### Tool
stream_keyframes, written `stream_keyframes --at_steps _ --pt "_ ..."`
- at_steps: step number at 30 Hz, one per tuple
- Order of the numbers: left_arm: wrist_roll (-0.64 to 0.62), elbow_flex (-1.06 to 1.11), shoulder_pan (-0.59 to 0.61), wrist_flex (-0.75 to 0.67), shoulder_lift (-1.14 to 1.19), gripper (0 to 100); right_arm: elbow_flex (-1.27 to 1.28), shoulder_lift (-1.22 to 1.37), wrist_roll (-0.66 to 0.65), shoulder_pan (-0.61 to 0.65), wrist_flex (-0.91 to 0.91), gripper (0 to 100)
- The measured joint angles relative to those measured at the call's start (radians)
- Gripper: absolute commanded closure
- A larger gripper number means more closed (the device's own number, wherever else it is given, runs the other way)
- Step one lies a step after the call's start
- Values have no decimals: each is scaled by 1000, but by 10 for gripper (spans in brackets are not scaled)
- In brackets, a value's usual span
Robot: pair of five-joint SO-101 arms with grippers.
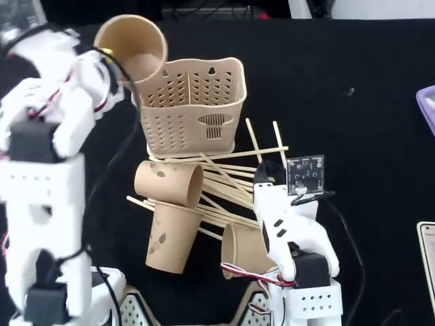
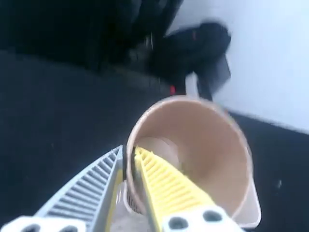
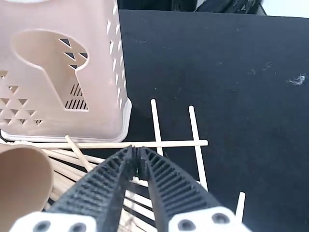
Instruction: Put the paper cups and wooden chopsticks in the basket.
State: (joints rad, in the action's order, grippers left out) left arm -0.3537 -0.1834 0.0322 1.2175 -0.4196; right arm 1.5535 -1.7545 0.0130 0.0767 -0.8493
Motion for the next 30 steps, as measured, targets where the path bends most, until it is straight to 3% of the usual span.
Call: stream_keyframes --at_steps 9,15,22,25,30 --pt "-3 0 -5 0 144 959 0 0 0 0 0 988" --pt "2 0 -2 0 146 745 0 0 0 0 0 988" --pt "2 -68 -2 3 146 768 0 0 -18 0 0 988" --pt "5 -140 -2 72 132 769 0 0 -18 0 0 988" --pt "146 -178 -49 270 3 769 2 0 -18 0 0 987"
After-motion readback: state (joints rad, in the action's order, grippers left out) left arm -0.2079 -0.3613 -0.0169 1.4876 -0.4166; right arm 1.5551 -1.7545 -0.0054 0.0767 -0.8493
